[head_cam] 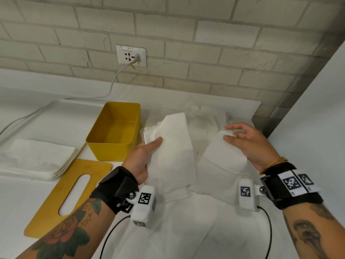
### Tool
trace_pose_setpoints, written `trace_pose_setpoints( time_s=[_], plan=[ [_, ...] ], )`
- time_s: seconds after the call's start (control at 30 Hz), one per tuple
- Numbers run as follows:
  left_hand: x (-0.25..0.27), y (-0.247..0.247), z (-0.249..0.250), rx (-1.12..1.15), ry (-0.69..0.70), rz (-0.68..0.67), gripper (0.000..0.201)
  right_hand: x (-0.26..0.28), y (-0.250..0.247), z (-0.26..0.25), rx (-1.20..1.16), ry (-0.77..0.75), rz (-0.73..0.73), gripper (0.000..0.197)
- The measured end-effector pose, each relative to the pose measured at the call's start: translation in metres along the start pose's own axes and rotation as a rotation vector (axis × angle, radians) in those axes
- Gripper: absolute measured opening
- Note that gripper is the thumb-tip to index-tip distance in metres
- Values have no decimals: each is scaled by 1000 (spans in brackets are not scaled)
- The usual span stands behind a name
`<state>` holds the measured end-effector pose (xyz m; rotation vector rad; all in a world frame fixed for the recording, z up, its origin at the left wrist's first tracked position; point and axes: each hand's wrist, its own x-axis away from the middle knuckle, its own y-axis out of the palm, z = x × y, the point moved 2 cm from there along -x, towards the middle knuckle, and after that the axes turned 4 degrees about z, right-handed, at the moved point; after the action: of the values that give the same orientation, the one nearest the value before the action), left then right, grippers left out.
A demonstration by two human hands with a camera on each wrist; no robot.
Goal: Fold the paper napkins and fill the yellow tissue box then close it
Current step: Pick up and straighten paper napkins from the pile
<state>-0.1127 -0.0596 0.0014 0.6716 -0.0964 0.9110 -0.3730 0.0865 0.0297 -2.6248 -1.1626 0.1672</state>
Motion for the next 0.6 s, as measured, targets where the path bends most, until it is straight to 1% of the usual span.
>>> trace_pose_setpoints(
  time_s=[0.03,0.1,0.17,0.2,0.27,0.33,0.4,0.47,0.53,0.6],
  plan=[
    [0,-1,2,6,11,-7,33,-4,-5,6,73,5,47,20],
    [2,-1,5,1,20,-26,31,-10,-10,16,262,46,94,17],
    [4,2,4,-14,19,-52,29,-10,-6,22,419,97,120,18],
    [5,3,4,-24,20,-63,27,-8,-2,21,456,94,137,20],
    [5,5,1,-41,22,-80,30,1,9,9,440,18,173,23],
    [5,7,-3,-67,20,-86,41,14,26,-9,306,-93,167,24],
    [3,9,-7,-85,13,-91,45,26,47,-25,166,-136,68,25],
    [3,11,-9,-88,3,-96,40,30,64,-31,157,-135,-5,23],
    [2,11,-9,-77,-10,-95,37,29,73,-31,179,-146,20,18],
    [3,9,-7,-63,-9,-67,37,27,72,-32,159,-178,108,17]
  ],
)
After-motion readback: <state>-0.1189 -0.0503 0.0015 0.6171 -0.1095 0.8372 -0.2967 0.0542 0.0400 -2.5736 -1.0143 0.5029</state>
